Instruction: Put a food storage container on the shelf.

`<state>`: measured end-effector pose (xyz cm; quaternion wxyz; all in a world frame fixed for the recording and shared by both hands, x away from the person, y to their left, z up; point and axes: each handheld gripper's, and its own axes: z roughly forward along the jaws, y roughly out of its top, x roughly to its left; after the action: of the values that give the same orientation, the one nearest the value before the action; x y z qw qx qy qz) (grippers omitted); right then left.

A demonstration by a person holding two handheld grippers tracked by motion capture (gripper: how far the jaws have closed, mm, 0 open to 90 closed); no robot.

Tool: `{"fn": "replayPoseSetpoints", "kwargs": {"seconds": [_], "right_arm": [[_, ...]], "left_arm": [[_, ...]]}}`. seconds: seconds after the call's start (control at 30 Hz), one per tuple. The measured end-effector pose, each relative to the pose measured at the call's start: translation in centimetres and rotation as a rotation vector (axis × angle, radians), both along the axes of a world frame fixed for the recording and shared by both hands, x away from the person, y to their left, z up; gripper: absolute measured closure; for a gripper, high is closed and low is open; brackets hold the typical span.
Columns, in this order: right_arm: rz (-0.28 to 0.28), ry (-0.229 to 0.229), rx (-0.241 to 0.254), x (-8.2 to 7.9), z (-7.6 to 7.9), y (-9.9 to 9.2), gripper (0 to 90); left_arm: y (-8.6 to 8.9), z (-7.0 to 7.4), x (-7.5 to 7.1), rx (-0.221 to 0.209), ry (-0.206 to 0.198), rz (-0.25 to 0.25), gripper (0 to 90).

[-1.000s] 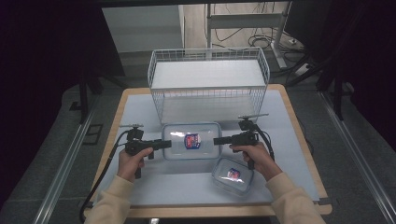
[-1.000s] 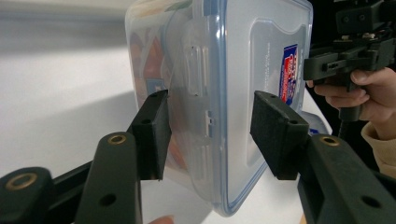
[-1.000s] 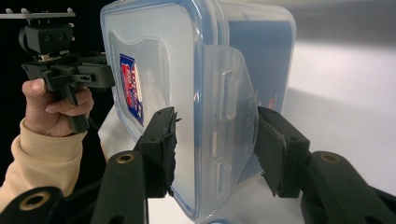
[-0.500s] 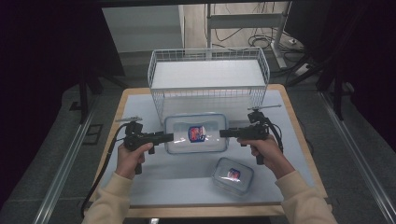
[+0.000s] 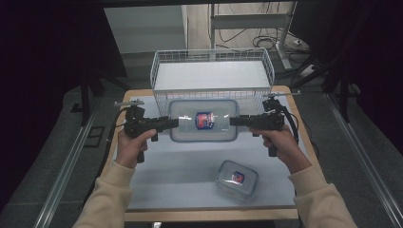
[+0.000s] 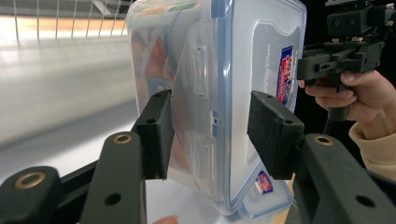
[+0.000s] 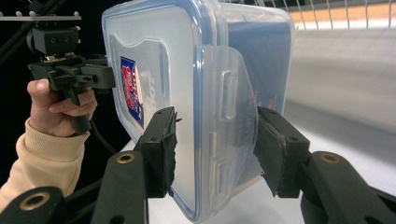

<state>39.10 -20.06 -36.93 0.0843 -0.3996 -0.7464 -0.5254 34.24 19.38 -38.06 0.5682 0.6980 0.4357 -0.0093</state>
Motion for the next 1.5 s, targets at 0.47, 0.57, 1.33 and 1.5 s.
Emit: {"fn": "replayPoseSetpoints", "kwargs": {"seconds": [0.47,0.57,1.33,1.5], "right_arm": [[-0.017,-0.069,0.012,0.8,4.5,-0.6,50.3],[-0.018,-0.079,0.007,1.1,5.1,-0.6,50.3],[-0.037,-0.071,0.006,6.8,8.3,-0.7,50.2],[-0.044,-0.050,0.000,8.9,8.4,-0.7,50.0]], "left_arm": [[-0.5,4.4,1.4,0.005,-0.056,-0.006,51.9],[-0.5,4.7,1.7,-0.002,-0.061,-0.006,51.9],[-0.6,7.6,8.2,-0.019,-0.063,-0.003,51.9],[-0.7,7.4,10.1,-0.030,-0.028,0.001,51.8]]}}
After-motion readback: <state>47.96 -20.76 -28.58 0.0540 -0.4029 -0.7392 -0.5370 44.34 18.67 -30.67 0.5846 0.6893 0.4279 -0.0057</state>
